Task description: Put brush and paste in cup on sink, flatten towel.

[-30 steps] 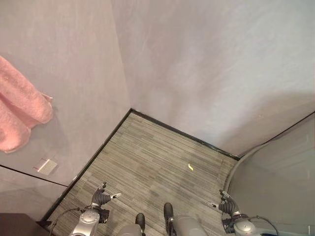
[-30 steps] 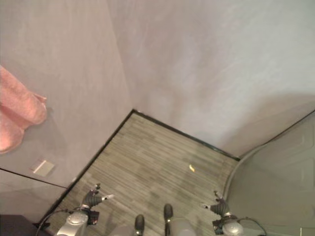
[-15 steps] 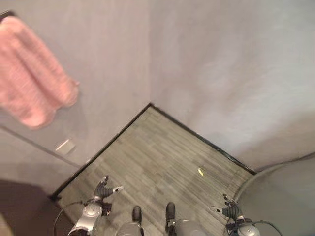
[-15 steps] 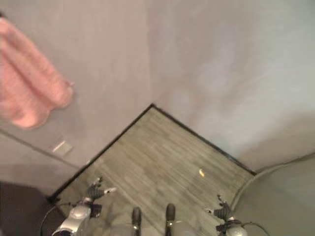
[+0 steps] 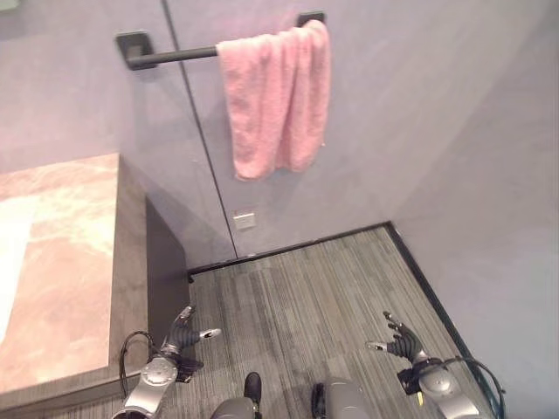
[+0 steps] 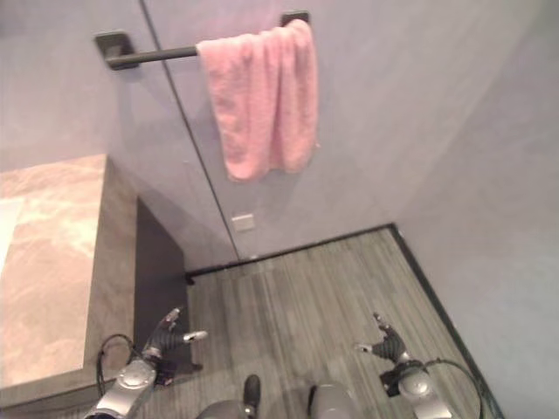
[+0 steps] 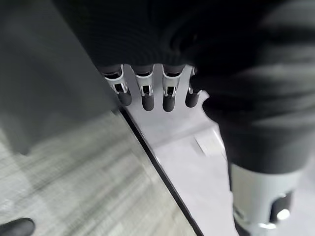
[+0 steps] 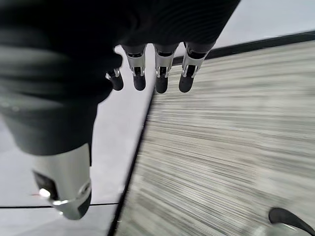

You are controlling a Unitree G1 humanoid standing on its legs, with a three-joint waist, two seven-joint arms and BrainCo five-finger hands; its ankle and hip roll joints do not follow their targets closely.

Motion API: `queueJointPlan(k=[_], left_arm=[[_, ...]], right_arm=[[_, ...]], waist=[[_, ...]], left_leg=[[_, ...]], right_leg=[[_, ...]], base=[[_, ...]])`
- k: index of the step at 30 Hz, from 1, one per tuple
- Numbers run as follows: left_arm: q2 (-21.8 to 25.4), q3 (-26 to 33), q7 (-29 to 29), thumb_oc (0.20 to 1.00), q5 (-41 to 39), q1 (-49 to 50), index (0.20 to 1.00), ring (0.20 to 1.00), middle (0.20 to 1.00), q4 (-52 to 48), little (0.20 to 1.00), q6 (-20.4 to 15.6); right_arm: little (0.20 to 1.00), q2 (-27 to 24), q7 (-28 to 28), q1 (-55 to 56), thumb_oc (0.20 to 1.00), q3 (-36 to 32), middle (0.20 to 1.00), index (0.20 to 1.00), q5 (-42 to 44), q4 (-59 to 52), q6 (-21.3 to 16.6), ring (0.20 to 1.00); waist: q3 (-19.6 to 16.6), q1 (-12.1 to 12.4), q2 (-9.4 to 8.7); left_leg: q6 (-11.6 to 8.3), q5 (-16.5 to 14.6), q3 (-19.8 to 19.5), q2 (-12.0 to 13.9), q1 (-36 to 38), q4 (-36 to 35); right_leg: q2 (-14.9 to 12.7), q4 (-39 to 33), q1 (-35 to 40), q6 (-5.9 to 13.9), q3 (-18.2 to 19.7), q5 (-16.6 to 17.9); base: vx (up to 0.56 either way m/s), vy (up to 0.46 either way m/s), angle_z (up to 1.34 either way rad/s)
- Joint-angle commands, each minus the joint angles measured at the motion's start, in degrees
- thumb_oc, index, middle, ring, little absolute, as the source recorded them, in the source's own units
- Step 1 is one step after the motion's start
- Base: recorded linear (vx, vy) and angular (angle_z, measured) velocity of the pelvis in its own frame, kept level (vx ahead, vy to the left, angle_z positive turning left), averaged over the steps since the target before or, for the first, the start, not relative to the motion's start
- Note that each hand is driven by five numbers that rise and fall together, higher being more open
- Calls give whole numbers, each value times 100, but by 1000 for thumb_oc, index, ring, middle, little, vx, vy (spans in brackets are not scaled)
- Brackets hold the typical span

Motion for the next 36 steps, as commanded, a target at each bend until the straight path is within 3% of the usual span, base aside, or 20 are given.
queueJointPlan(k=[1,5,6,7,9,10,12,18,28,36], left_arm=[[73,98,89,1000,222,-129,1000,1000,1000,-174,1000,-169],[55,110,63,1000,252,-112,1000,1000,1000,-270,1000,-178],[53,103,1,1000,154,-119,1000,1000,1000,-424,1000,-151],[53,103,1,1000,153,-118,1000,1000,1000,-425,1000,-149],[-26,17,42,1000,202,-394,1000,1000,1000,-279,1000,-103],[-57,16,38,1000,200,-425,1000,1000,1000,-232,1000,-103],[-108,53,70,1000,198,-399,1000,1000,1000,-93,1000,-113],[-242,196,191,1000,63,-405,1000,1000,1000,633,1000,-134],[-263,232,255,1000,153,-331,1000,1000,1000,880,1000,-165],[-247,115,292,1000,243,-282,1000,1000,1000,655,1000,-205]], right_arm=[[1000,-223,61,-99,1000,11,1000,1000,58,-176,-102,1000],[1000,-200,123,27,1000,-17,1000,1000,92,-86,-114,1000],[1000,-236,121,132,1000,-125,1000,1000,147,-107,-129,1000],[1000,-236,120,132,1000,-125,1000,1000,147,-105,-131,1000],[1000,-263,38,126,1000,-205,1000,1000,110,-47,-101,1000],[1000,-247,25,112,1000,-202,1000,1000,100,-28,-81,1000],[1000,-210,8,88,1000,-132,1000,1000,41,-37,-38,1000],[1000,104,-56,110,1000,-113,1000,1000,163,168,-57,1000],[1000,186,-129,192,1000,-63,1000,1000,24,286,-69,1000],[1000,262,-241,140,1000,-156,1000,1000,23,437,-49,1000]], waist=[[6,2,-72],[-98,39,-190],[-105,-15,-200],[-109,-33,-196],[-126,-280,-150],[-157,-279,-117],[-215,-244,-53],[-469,-299,81],[-492,-245,104],[-410,-131,99]], left_leg=[[-268,-125,218,79,153,144],[-408,-122,52,171,92,221],[-490,-92,315,277,-98,428],[-491,-101,296,276,-116,449],[-451,17,1565,519,-280,496],[-462,39,1630,549,-268,416],[-451,35,1397,450,-146,251],[-460,217,1545,486,215,-210],[-391,105,1559,394,382,-280],[-177,-106,1473,169,330,-151]], right_leg=[[228,-135,152,181,482,516],[366,-638,476,90,345,451],[336,-807,625,61,142,422],[335,-816,629,61,123,424],[178,-960,824,90,-379,419],[190,-962,803,80,-397,435],[231,-888,781,71,-290,419],[245,-873,902,47,-181,372],[208,-966,1069,103,-115,353],[11,-637,929,248,-14,397]], base=[[70,-150,63],[85,-321,22],[12,-152,42],[-12,-194,69],[-54,-91,89],[-28,-46,115],[32,24,65],[74,28,-25],[41,44,-7],[27,121,-2]])
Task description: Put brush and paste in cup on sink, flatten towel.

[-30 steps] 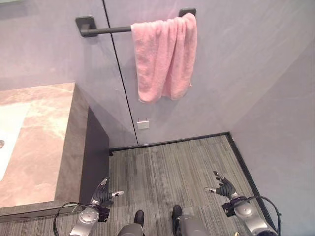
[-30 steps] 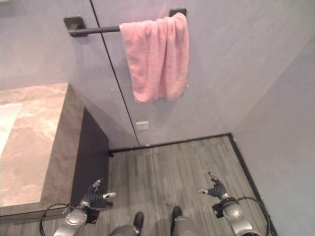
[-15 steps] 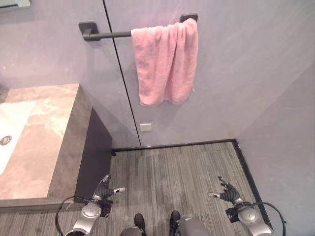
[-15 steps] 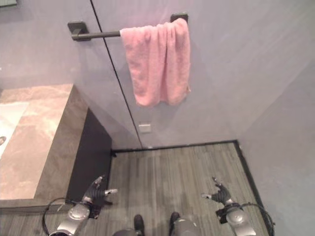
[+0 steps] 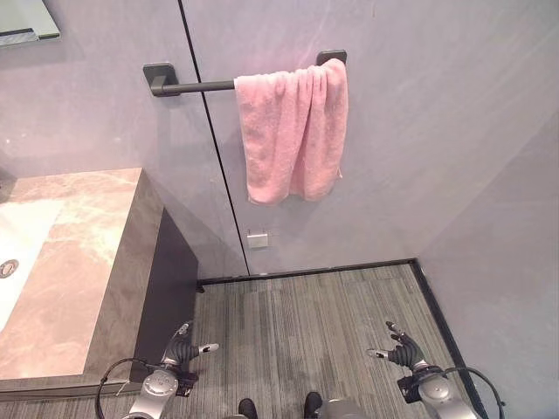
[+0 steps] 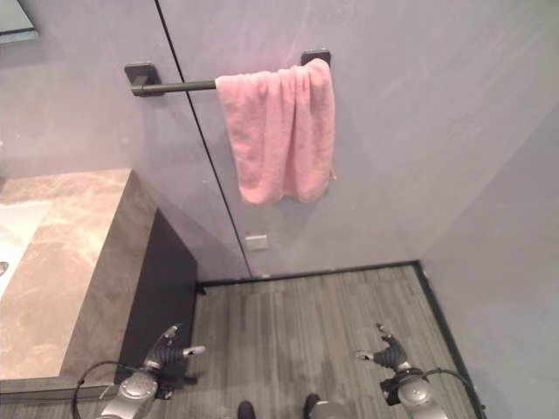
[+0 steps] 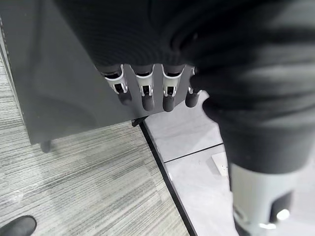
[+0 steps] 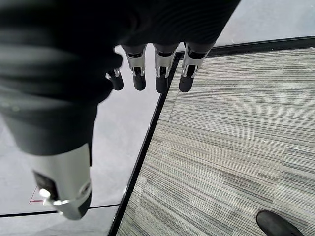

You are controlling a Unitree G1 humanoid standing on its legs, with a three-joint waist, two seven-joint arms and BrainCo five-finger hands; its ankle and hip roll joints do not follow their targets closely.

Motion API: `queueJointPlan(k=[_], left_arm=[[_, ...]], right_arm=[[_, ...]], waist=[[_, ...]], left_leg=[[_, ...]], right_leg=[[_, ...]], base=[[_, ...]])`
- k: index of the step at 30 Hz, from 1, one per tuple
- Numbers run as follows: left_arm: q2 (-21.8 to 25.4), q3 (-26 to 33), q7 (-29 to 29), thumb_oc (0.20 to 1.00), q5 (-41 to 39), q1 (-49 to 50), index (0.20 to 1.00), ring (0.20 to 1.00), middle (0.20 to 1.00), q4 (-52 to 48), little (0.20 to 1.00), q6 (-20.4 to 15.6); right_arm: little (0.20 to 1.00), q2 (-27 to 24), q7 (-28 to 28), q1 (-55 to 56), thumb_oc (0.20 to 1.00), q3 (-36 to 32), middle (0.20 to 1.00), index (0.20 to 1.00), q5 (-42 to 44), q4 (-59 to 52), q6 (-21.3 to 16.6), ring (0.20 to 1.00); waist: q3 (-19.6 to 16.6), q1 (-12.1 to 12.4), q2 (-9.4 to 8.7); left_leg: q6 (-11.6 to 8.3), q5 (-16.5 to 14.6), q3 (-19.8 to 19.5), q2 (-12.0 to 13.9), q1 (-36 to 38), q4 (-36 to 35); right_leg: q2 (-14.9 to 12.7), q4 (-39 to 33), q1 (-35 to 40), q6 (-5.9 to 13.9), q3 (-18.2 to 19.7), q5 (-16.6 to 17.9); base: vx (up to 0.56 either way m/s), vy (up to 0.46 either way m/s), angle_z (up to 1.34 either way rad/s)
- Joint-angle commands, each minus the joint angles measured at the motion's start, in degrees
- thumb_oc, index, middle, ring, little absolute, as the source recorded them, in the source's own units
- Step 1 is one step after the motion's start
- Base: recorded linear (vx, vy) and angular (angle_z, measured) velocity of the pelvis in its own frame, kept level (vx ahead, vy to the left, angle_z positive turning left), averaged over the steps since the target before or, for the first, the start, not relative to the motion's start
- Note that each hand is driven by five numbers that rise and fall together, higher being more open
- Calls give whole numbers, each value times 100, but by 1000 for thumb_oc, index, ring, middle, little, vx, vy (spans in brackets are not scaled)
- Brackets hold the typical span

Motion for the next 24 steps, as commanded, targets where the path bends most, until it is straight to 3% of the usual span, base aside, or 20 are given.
queueJointPlan(k=[1,3,4,6,7,9,10,12,14,16,20,22,24], left_arm=[[65,105,100,1000,71,-58,1000,1000,1000,-302,1000,-209],[132,137,34,1000,57,158,1000,1000,1000,-817,1000,-212],[300,155,70,1000,72,271,1000,1000,1000,-1093,1000,-245],[347,208,73,1000,39,309,1000,1000,1000,-1139,1000,-239],[361,192,32,1000,49,333,1000,1000,1000,-1104,1000,-235],[330,222,28,1000,47,297,1000,1000,1000,-1016,1000,-245],[327,221,28,1000,47,297,1000,1000,1000,-1014,1000,-246],[248,209,50,1000,-22,209,1000,1000,1000,-917,1000,-282],[203,246,99,1000,-83,118,1000,1000,1000,-843,1000,-299],[186,277,114,1000,-139,112,1000,1000,1000,-862,1000,-308],[109,252,86,1000,-243,75,1000,1000,1000,-673,1000,-300],[54,241,32,1000,-323,34,1000,1000,1000,-614,1000,-290],[10,187,41,1000,-381,-157,1000,1000,1000,-519,1000,-292]], right_arm=[[1000,86,-176,-89,1000,-38,1000,1000,9,-47,-130,1000],[1000,95,-172,5,1000,-92,1000,1000,14,-150,-145,1000],[1000,53,-186,-11,1000,-90,1000,1000,58,-373,-163,1000],[1000,86,-189,3,1000,-84,1000,1000,89,-440,-194,1000],[1000,105,-133,135,1000,-70,1000,1000,121,-559,-213,1000],[1000,97,-121,218,1000,-87,1000,1000,88,-627,-209,1000],[1000,94,-120,221,1000,-89,1000,1000,88,-632,-206,1000],[1000,106,-160,218,1000,-78,1000,1000,135,-524,-227,1000],[1000,121,-154,131,1000,26,1000,1000,66,-517,-222,1000],[1000,71,-157,77,1000,111,1000,1000,-107,-602,-192,1000],[1000,19,-140,65,1000,166,1000,1000,-158,-584,-199,1000],[1000,-82,-130,42,1000,154,1000,1000,-154,-656,-215,1000],[1000,-242,-160,-27,1000,147,1000,1000,-159,-683,-231,1000]], waist=[[46,110,-137],[149,93,-125],[386,7,-92],[413,-5,-87],[460,-157,-107],[506,-214,-86],[508,-220,-79],[582,-338,-56],[650,-370,-60],[657,-336,-66],[497,-406,-91],[406,-442,-62],[427,-460,-87]], left_leg=[[61,-53,-204,-303,-92,104],[132,-63,-242,-386,-103,53],[207,-96,-247,-414,-279,191],[220,-125,-175,-437,-313,228],[229,-171,-248,-521,-204,171],[223,-227,-244,-577,-109,98],[222,-230,-252,-572,-101,94],[192,-378,-343,-625,-32,118],[140,-499,-378,-632,58,156],[109,-584,-393,-573,128,208],[-1,-770,-496,-453,270,371],[-152,-720,-509,-316,201,782],[-386,-367,-405,-151,-262,1793]], right_leg=[[-479,259,-17,713,468,673],[-551,718,-290,765,611,846],[-521,1521,-834,739,776,1099],[-504,1713,-992,727,736,1090],[-83,1602,-1184,690,1020,1040],[-19,1207,-1358,639,912,983],[-17,1203,-1347,637,903,979],[-16,481,-1573,652,1035,1104],[-104,44,-1818,719,1033,1389],[-274,86,-1845,713,601,1433],[-98,150,-1568,604,689,1240],[-53,24,-1332,493,561,1067],[-52,-162,-1048,344,444,957]], base=[[55,211,-4],[-13,191,-3],[-115,109,-2],[-10,109,-2],[95,66,-6],[155,31,-9],[220,1,6],[218,-52,14],[234,-102,22],[253,-142,20],[225,-152,14],[302,-238,16],[245,-243,37]])
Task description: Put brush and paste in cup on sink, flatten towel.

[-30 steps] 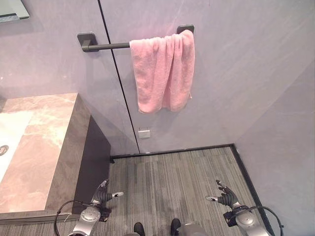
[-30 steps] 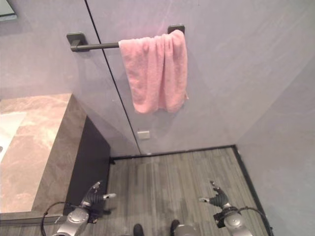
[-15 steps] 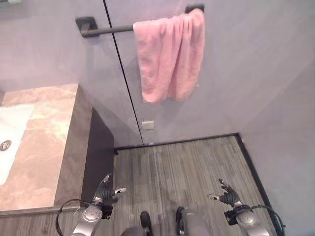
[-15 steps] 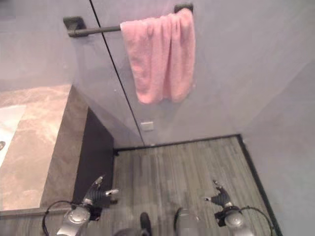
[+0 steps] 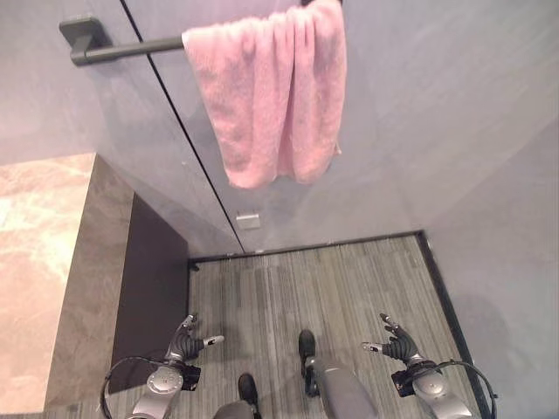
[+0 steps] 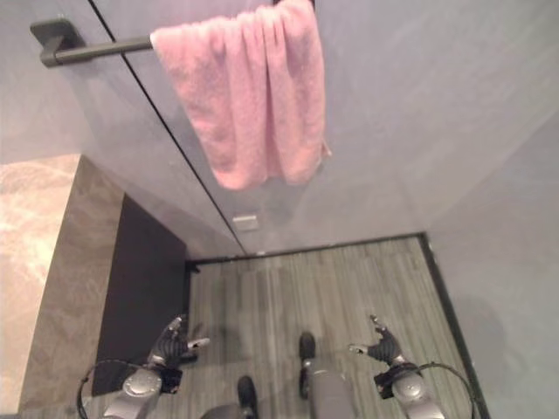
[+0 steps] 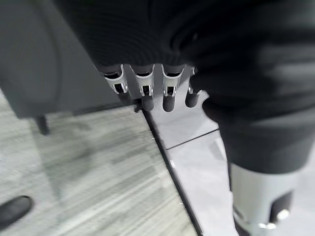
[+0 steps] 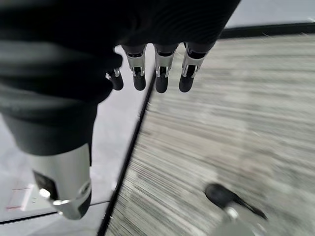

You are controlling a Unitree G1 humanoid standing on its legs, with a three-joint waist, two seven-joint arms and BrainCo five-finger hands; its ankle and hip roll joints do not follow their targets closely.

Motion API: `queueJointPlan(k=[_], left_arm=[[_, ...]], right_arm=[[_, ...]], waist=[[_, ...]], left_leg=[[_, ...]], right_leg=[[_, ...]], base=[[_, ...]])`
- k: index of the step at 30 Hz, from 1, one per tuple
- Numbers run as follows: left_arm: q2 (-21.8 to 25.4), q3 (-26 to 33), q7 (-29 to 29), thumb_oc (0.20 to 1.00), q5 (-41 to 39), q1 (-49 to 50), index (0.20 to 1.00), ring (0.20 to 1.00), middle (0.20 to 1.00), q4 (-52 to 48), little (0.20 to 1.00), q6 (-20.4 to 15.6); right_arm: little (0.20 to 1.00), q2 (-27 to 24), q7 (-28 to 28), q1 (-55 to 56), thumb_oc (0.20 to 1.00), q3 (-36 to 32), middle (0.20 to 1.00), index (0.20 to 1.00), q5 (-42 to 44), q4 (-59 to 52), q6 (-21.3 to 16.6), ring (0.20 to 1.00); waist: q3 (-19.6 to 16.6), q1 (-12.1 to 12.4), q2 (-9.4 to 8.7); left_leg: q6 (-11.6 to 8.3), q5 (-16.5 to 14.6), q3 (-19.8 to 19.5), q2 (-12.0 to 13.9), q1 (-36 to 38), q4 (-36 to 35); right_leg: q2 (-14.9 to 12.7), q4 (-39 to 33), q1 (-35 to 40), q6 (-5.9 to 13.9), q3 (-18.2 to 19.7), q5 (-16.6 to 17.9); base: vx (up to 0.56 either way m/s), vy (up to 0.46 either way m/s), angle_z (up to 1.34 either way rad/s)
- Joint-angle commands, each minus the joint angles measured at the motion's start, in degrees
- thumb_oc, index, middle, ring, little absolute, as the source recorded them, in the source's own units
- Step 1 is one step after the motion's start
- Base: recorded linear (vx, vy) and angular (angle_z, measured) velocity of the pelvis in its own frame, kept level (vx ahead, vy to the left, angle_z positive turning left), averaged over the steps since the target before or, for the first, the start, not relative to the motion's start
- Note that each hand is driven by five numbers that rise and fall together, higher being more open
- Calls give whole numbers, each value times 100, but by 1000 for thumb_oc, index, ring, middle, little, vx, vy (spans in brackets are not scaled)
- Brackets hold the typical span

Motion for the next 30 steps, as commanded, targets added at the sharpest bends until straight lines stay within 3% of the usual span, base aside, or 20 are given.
queueJointPlan(k=[1,3,4,5,6,7,8,9,11,15,19,20,22,23,27,30], left_arm=[[118,127,78,1000,-249,-294,1000,1000,1000,63,1000,-239],[124,109,112,1000,-275,-380,1000,1000,1000,108,1000,-254],[145,69,139,1000,-270,-454,1000,1000,1000,105,1000,-254],[156,55,139,1000,-255,-468,1000,1000,1000,122,1000,-265],[174,39,158,1000,-219,-482,1000,1000,1000,177,1000,-280],[178,27,178,1000,-192,-473,1000,1000,1000,204,1000,-287],[181,14,184,1000,-153,-471,1000,1000,1000,204,1000,-284],[179,12,185,1000,-152,-469,1000,1000,1000,203,1000,-284],[196,-17,209,1000,-110,-427,1000,1000,1000,177,1000,-295],[340,-74,107,1000,26,-164,1000,1000,1000,-185,1000,-298],[435,-68,-19,1000,79,94,1000,1000,1000,-465,1000,-346],[462,-44,-12,1000,75,149,1000,1000,1000,-551,1000,-348],[508,21,-21,1000,83,269,1000,1000,1000,-654,1000,-351],[590,-39,-84,1000,188,294,1000,1000,1000,-711,1000,-370],[700,-114,-183,1000,416,345,1000,1000,1000,-876,1000,-367],[932,-226,-323,1000,708,475,1000,1000,1000,-1341,1000,-366]], right_arm=[[1000,-315,-111,18,1000,83,1000,1000,-176,-292,-183,1000],[1000,-358,-145,6,1000,64,1000,1000,-181,-284,-173,1000],[1000,-406,-231,18,1000,54,1000,1000,-288,-198,-138,1000],[1000,-428,-266,36,1000,42,1000,1000,-333,-169,-127,1000],[1000,-443,-290,61,1000,31,1000,1000,-374,-161,-123,1000],[1000,-462,-307,69,1000,36,1000,1000,-421,-148,-122,1000],[1000,-446,-311,65,1000,50,1000,1000,-455,-104,-120,1000],[1000,-447,-312,67,1000,50,1000,1000,-456,-101,-123,1000],[1000,-420,-330,42,1000,94,1000,1000,-494,-2,-130,1000],[1000,-348,-180,-33,1000,208,1000,1000,-565,-140,-92,1000],[1000,-151,-196,-86,1000,148,1000,1000,-555,-160,-109,1000],[1000,-98,-210,-121,1000,143,1000,1000,-530,-239,-111,1000],[1000,-3,-214,-205,1000,138,1000,1000,-448,-283,-151,1000],[1000,15,-231,-179,1000,91,1000,1000,-369,-373,-200,1000],[1000,-24,-235,-11,1000,-76,1000,1000,-299,-566,-254,1000],[1000,-153,-185,120,1000,-389,1000,1000,-26,-835,-328,1000]], waist=[[-197,-39,-304],[-162,-41,-330],[-159,-68,-321],[-172,-49,-319],[-199,-34,-275],[-209,-5,-212],[-243,30,-144],[-247,22,-144],[-253,102,-47],[-246,212,-51],[-358,252,-55],[-360,273,-60],[-380,331,-74],[-430,265,-107],[-529,249,-163],[-686,258,-212]], left_leg=[[-14,239,121,-507,-335,2015],[-16,290,274,-391,-492,2137],[30,291,746,42,-531,1504],[23,291,821,115,-570,1134],[-26,386,804,165,-655,625],[-114,701,704,245,-740,167],[-174,968,601,322,-861,-117],[-178,994,596,314,-841,-162],[-273,1363,439,417,-1084,-608],[-64,847,7,-14,-940,30],[164,626,235,-244,-778,10],[206,600,333,-267,-722,-4],[221,553,551,-226,-571,-55],[212,553,558,-233,-446,-129],[176,591,520,-182,-294,-221],[107,642,575,-90,-116,-369]], right_leg=[[-385,-173,269,397,165,293],[-418,-213,331,374,135,264],[-523,-293,471,433,68,173],[-572,-366,555,478,56,143],[-593,-437,641,534,63,99],[-581,-463,707,568,98,70],[-584,-497,751,587,122,61],[-586,-498,756,587,113,55],[-641,-456,903,630,207,-52],[-830,-104,935,755,633,-94],[-1060,30,804,960,824,205],[-1088,158,718,981,844,333],[-1063,190,638,969,532,398],[-895,17,648,977,531,394],[-813,-250,889,979,641,356],[-772,-469,1121,960,517,294]], base=[[235,-230,50],[165,-98,31],[180,35,18],[264,82,24],[238,133,22],[249,170,22],[170,121,12],[182,142,2],[283,239,-14],[224,317,-70],[122,281,-62],[78,222,-43],[79,144,-71],[68,61,-79],[91,-22,6],[98,-66,1]])
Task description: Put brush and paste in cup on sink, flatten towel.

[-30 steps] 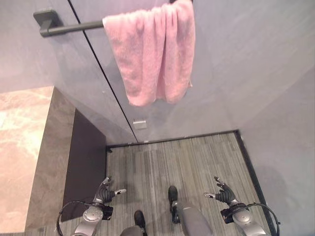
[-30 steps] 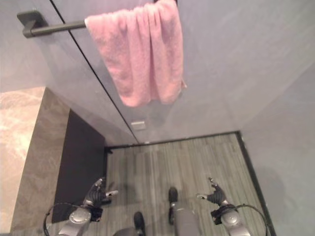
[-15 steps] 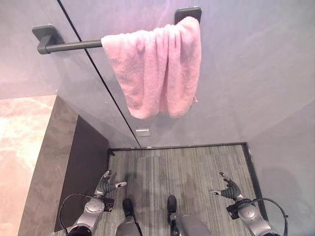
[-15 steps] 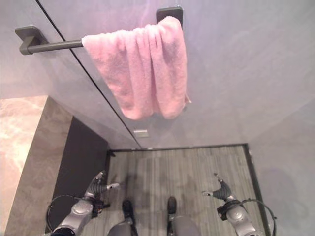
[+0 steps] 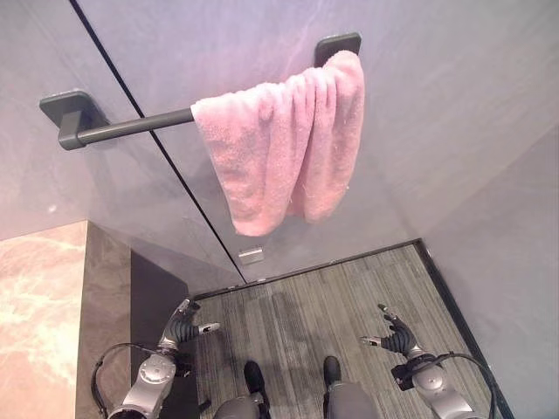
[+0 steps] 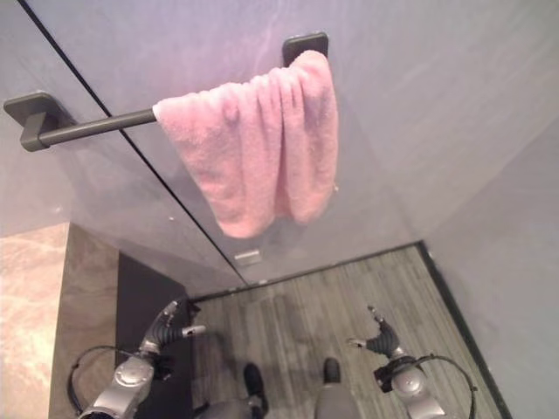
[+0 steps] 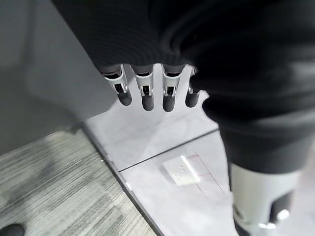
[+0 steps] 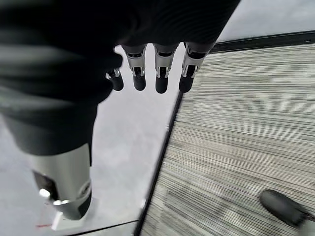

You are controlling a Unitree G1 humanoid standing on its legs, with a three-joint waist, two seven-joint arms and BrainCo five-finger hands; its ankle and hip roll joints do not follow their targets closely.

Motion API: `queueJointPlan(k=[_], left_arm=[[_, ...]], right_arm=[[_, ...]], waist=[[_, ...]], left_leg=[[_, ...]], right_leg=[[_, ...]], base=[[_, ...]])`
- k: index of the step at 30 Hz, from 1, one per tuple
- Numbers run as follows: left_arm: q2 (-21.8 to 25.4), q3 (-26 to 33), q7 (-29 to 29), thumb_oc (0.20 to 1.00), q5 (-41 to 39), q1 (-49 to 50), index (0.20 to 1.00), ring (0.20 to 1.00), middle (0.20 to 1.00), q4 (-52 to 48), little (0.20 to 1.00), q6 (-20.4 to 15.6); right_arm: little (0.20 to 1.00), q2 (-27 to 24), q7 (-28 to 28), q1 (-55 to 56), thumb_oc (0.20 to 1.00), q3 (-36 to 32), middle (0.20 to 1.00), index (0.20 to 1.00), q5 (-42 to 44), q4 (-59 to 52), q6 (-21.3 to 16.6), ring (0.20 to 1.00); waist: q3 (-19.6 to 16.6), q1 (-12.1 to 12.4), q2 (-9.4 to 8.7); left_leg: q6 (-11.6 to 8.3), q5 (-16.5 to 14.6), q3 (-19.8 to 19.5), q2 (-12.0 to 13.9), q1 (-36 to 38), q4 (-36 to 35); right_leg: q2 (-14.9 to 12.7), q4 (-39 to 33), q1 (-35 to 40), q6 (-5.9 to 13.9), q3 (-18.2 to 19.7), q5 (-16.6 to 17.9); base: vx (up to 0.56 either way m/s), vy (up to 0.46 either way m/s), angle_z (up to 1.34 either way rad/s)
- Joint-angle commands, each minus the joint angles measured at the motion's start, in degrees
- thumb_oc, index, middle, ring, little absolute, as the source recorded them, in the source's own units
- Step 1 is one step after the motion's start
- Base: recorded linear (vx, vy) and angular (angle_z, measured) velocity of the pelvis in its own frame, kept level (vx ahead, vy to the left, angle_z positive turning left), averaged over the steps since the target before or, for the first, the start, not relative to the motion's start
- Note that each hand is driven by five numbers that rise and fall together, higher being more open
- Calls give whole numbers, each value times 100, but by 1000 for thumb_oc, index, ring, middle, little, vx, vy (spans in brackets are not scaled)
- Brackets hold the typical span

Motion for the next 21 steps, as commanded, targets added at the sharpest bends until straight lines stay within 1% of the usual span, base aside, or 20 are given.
queueJointPlan(k=[1,3,4,8,13,15,16,18,20,21], left_arm=[[449,-171,-242,1000,469,279,1000,1000,1000,-621,1000,-256],[660,-191,-393,1000,483,389,1000,1000,1000,-1070,1000,-274],[668,-188,-398,1000,480,400,1000,1000,1000,-1087,1000,-264],[980,-33,-493,1000,371,467,1000,1000,1000,-1891,1000,-277],[1378,570,-470,1000,1,509,1000,1000,1000,-3084,1000,-282],[1564,824,-408,1000,-113,454,1000,1000,1000,-3487,1000,-295],[1664,989,-390,1000,-336,392,1000,1000,1000,-3701,1000,-320],[1850,1190,-301,1000,-508,167,1000,1000,1000,-3997,1000,-352],[1918,1226,-289,1000,-617,49,1000,1000,1000,-4089,1000,-355],[1993,1221,-236,1000,-843,-201,1000,1000,1000,-4232,1000,-396]], right_arm=[[1000,-186,-2,73,1000,-482,1000,1000,508,-509,-326,1000],[1000,-259,2,85,1000,-672,1000,1000,687,-627,-388,1000],[1000,-258,5,91,1000,-674,1000,1000,690,-631,-388,1000],[1000,-469,2,-3,1000,-923,1000,1000,858,-1102,-422,1000],[1000,-821,6,-299,1000,-1065,1000,1000,949,-1881,-452,1000],[1000,-928,5,-541,1000,-1048,1000,1000,1064,-2019,-449,1000],[1000,-1038,6,-723,1000,-1013,1000,1000,1097,-2149,-430,1000],[1000,-1242,8,-1095,1000,-909,1000,1000,1183,-2261,-373,1000],[1000,-1301,-1,-1305,1000,-828,1000,1000,1252,-2279,-359,1000],[1000,-1346,-28,-1579,1000,-720,1000,1000,1342,-2299,-310,1000]], waist=[[-566,17,-201],[-619,32,-205],[-617,30,-207],[-693,90,-250],[-778,200,-272],[-791,265,-285],[-800,301,-291],[-816,375,-306],[-807,388,-309],[-797,424,-309]], left_leg=[[-269,-107,-199,246,-69,394],[-302,-66,-243,293,-4,329],[-304,-62,-247,294,4,322],[-362,34,-350,346,74,174],[-403,106,-474,346,40,77],[-414,125,-536,338,13,48],[-425,139,-564,326,-10,19],[-453,130,-607,317,-78,1],[-466,137,-633,313,-114,1],[-472,141,-667,300,-165,1]], right_leg=[[-65,578,-238,313,71,190],[-37,557,-150,294,-2,131],[-36,554,-142,293,-7,130],[3,468,-7,261,-130,67],[12,141,146,242,-290,128],[12,44,197,232,-323,153],[9,-29,220,229,-354,181],[-14,-183,254,239,-410,248],[-19,-233,259,243,-437,278],[-26,-266,256,245,-449,303]], base=[[52,-46,-10],[51,-54,-3],[27,-43,2],[27,-57,8],[6,-27,14],[-2,-9,16],[-20,-8,12],[-26,-1,6],[-15,7,18],[-32,19,26]])
